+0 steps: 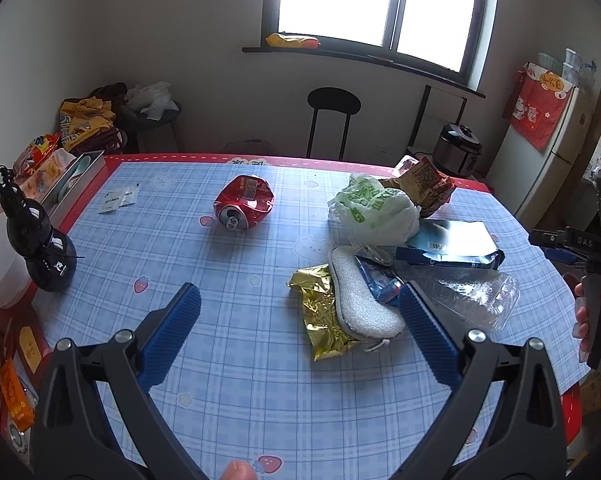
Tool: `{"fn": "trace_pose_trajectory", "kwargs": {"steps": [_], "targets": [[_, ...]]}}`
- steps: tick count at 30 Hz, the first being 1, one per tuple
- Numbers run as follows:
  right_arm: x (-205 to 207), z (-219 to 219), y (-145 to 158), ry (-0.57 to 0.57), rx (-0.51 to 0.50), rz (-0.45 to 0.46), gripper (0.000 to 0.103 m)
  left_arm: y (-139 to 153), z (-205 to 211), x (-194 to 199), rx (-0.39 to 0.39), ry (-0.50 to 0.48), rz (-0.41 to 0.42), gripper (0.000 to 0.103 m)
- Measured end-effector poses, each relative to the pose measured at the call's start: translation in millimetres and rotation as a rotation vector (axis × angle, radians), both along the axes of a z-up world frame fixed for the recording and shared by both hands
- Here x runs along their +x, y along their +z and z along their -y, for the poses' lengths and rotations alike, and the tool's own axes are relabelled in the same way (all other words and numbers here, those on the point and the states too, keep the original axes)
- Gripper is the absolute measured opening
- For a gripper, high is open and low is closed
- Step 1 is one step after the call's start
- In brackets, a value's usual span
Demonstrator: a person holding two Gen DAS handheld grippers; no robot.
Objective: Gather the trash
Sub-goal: 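Grasp the blue snack bag with the right gripper and lift it, then grasp the white insole with the left gripper while the right gripper holds the blue bag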
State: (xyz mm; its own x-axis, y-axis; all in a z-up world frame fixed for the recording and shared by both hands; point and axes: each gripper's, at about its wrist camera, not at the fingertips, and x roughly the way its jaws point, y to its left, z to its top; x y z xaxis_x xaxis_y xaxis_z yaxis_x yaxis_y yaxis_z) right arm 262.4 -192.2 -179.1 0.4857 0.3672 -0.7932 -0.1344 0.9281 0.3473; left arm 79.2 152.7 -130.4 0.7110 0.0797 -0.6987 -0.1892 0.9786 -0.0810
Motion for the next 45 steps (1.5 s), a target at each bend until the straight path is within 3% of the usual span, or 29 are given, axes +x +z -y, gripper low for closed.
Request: {"fn": "trace_pose_trajectory", "kwargs": {"steps": [5,8,12,13,14,16,20,23,31,39,42,45], "targets": [[57.7,-1.6,-52.0,-0.072,0.055,-0.145,0.077,-2.9,-3.5,20.0,0.064,-0.013,0.008,0.097],[75.0,-3.0,-72.8,-0.115,0.081,-0.205,0.071,-13.3,-11.7,32.0,0.019,-0.008,-0.003,0.097],[87.8,-13.7,-86.7,-0.101,0.083,-0.254,0.071,-33.5,-19.1,44.4,-0.025,0.007,-0.039,0.094],[89.8,-15.8,-89.1,-0.096,0.088,-0.264,0.071,-37.7,-20.6,45.5,-0.040,0.005,-0.047,0.091],[92.0,-16.8,-91.6,-0.094,0.096,-0.273,0.071,-42.1,-21.6,46.5,-0.051,0.003,-0.059,0.080],[95.4,-17.2,-96.3,-0.096,0.129,-0.292,0.071,-50.6,-23.3,48.5,-0.059,-0.001,-0.089,0.076],[94.3,-14.6,-98.6,-0.091,0.218,-0.308,0.055,-59.6,-20.0,48.5,-0.057,-0.028,-0.114,0.076],[84.3,-8.6,-90.6,-0.098,0.288,-0.300,0.043,-63.2,-17.9,50.7,-0.066,-0.045,-0.124,0.077],[40.8,17.1,-37.6,-0.086,0.418,-0.179,0.029,-68.9,-12.2,55.1,-0.117,-0.053,-0.141,0.077],[-25.5,21.6,26.4,-0.032,0.256,0.048,0.028,-74.6,2.2,51.4,-0.138,-0.101,-0.165,0.077],[-51.2,29.0,42.4,-0.041,0.207,0.092,0.028,-77.5,9.4,47.5,-0.132,-0.132,-0.178,0.077],[-71.0,32.8,56.2,-0.041,0.091,0.136,0.028,-79.7,15.9,44.2,-0.135,-0.162,-0.188,0.076]]}}
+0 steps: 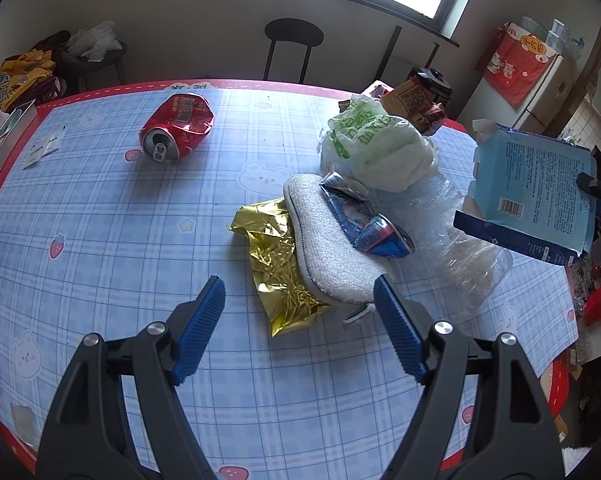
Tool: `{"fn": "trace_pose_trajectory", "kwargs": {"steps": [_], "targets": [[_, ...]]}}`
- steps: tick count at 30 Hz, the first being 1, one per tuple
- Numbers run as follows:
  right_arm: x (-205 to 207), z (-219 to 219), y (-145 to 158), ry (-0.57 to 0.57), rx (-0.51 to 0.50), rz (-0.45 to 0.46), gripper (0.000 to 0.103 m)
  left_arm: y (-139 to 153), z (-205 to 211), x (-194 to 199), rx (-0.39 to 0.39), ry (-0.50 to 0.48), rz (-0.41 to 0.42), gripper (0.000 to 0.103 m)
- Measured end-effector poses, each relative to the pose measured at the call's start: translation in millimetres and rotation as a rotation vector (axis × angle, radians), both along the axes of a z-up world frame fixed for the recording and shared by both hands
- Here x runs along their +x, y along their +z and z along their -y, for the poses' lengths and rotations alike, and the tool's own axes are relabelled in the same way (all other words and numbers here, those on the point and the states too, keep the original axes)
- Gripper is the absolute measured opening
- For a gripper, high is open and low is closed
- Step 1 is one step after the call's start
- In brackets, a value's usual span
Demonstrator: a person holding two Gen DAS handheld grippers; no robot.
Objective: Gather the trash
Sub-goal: 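Grasp the white insole with the left gripper while the right gripper holds the blue bag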
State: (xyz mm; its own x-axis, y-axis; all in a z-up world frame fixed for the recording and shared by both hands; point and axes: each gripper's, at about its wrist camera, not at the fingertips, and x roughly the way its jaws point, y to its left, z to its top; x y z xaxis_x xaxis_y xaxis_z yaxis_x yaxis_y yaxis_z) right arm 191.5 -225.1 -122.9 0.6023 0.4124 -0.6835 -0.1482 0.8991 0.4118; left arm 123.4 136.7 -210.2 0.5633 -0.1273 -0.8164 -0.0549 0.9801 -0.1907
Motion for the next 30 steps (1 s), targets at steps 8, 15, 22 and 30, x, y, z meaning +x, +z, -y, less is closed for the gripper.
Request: {"fn": "trace_pose_trajectory", "kwargs": {"steps": [8,15,22,30], "targets": [[-42.5,23.8,33.8,-0.038,-0.182,0.079,0.028,-5.0,23.5,-1.5,-0.029,-0.079,-0.004,0.063],[-64.2,38.6,24.2,-0.065,-0.299,-0.021,0.028,-6.4,44.4,-1.4,-0.021,-0.136,-0.004,0.063],[-80.5,48.8,-0.3,-0.108,-0.309,-0.068,0.028,-19.7,24.8,13.0,-0.139,-0.038,-0.033,0.041],[-89.5,42.8,-12.8,-0.099,-0.311,-0.083,0.028,-38.4,8.6,34.5,-0.221,0.107,-0.062,0.043]]}}
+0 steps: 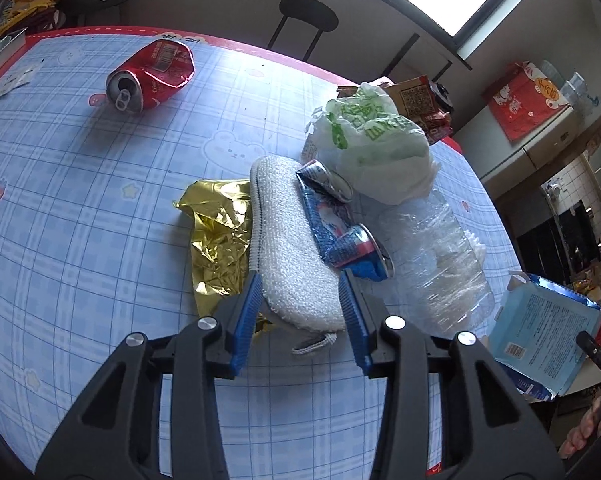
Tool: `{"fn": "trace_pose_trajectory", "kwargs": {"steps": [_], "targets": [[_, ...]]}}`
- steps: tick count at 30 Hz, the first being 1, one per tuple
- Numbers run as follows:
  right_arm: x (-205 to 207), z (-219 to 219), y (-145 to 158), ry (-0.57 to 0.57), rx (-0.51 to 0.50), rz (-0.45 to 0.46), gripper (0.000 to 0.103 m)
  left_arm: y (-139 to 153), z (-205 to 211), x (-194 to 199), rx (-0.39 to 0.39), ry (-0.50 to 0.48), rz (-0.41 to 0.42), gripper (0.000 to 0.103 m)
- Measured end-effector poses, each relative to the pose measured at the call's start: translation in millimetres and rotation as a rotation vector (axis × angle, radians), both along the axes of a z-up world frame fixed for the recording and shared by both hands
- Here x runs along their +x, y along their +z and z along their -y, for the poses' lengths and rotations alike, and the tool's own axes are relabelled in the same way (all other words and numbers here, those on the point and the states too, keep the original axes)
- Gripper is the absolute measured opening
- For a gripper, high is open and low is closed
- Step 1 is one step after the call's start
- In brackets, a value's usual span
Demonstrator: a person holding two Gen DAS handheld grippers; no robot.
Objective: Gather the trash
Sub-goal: 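Grasp the white insole with the left gripper while the right gripper holds the blue bag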
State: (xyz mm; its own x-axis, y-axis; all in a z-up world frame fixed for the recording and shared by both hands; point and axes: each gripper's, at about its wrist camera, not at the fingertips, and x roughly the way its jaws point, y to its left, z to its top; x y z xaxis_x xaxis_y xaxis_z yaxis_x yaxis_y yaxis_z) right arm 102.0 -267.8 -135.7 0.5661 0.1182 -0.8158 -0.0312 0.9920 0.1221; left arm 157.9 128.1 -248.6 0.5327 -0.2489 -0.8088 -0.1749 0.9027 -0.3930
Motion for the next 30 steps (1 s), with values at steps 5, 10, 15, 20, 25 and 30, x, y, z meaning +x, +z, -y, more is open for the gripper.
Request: {"fn": "trace_pose_trajectory", "kwargs": {"steps": [5,10,15,20,25,30], "targets": [[-0.9,-2.9,1.3,0.015,-0.013,0.004,0.028,-19.4,-5.7,1.5,-0.070,0.043,-0.004,0.044],[-0.6,-2.8,1.4,0.015,-0.013,0.003,0.028,-36.5,-11.6,6.3,-0.112,0.092,-0.043,0.049],[-0.4,-2.0,1.4,0.011,-0.010,0.001,0.028,-36.9,-9.0,7.5,-0.123,0.092,-0.034,0.050],[-1.9,-1.5,1.4,0.016,-0.010,0.000,0.028,-28.9,-1.9,4.3,-0.112,0.116,-0.034,0.031],[-4.0,-2.1,-0.4,0.014,-0.009,0.006,0.028,-25.6,8.0,0.4,-0.244,0.104,-0.001,0.025],[-4.3,0.2,-1.0,0.008,-0.003,0.004,0.028,-18.4,22.1,6.5,-0.287,0.068,0.050,0.029]]}}
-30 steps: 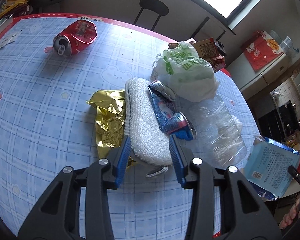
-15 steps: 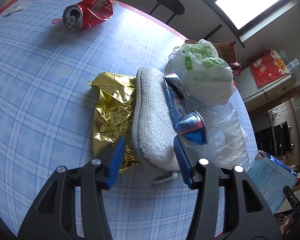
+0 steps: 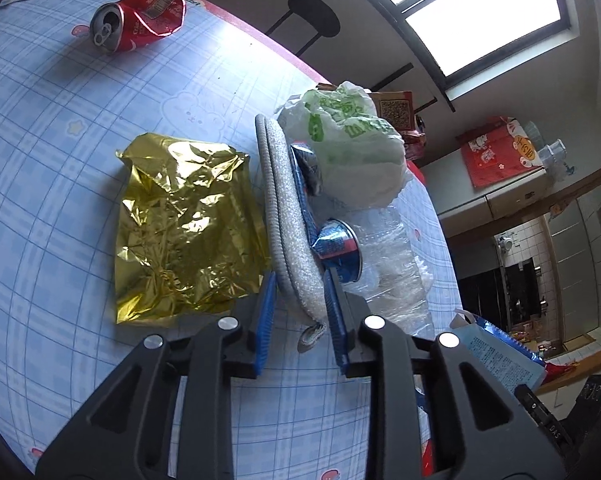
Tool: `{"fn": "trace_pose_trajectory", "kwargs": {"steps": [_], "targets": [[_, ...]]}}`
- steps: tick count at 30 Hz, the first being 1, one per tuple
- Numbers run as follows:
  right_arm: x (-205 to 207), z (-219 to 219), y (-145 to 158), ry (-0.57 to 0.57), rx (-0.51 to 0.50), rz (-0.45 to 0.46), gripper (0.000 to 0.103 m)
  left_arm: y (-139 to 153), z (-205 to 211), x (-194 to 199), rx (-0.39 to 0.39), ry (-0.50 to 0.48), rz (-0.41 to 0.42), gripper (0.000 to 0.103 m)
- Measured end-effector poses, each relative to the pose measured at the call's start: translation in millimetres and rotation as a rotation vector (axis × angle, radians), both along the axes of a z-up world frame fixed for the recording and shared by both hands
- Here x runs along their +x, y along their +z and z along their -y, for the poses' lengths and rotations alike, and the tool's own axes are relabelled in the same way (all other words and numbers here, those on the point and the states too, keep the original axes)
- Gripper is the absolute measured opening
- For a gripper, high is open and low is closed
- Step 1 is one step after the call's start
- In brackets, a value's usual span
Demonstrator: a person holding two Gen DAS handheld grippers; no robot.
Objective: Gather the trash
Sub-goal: 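Grasp the white insole with the left gripper while the right gripper holds the blue bag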
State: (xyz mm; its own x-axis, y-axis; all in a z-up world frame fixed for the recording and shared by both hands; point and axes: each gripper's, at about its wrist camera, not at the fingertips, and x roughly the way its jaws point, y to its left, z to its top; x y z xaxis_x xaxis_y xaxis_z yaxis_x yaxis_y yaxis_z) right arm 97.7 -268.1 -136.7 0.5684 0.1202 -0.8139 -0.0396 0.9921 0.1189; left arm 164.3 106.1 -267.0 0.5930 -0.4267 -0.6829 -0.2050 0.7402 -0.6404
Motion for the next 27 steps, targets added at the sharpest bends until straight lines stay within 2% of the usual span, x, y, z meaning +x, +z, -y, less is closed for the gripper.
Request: {"fn": "trace_pose_trajectory", "kwargs": {"steps": [5,9,12,15,16,17,18,20,27], "targets": [[-1.9,5.7,-2.3,-0.020,0.021,-0.001,0.029,-6.7,13.9,12.3,0.004,-0.011,-0.012,0.035],[-2.6,10.2,-3.7,-0.034,0.036,-0.012,0.029,-23.5,23.3,22.6,0.048,-0.019,-0.069,0.026],[-3.6,11.0,-3.9,-0.036,0.039,-0.017,0.029,-33.0,26.8,26.5,0.027,-0.019,-0.089,0.026],[-4.0,11.1,-4.1,-0.033,0.035,-0.017,0.029,-34.0,29.4,30.5,-0.005,-0.021,-0.076,0.026],[-3.5,10.5,-4.0,-0.032,0.033,-0.016,0.029,-34.4,31.5,33.2,-0.020,-0.028,-0.075,0.028],[-3.2,10.5,-3.9,-0.031,0.032,-0.016,0.029,-35.4,33.1,35.4,-0.022,-0.034,-0.075,0.036],[-2.7,10.5,-3.8,-0.030,0.031,-0.015,0.029,-34.8,35.5,37.8,-0.012,-0.038,-0.071,0.037],[-2.0,10.0,-3.6,-0.029,0.032,-0.015,0.029,-31.9,42.7,43.4,0.031,-0.063,-0.059,0.025],[-2.1,6.0,-2.3,-0.017,0.026,-0.006,0.029,-9.4,48.0,36.1,0.134,-0.077,-0.029,0.019]]}}
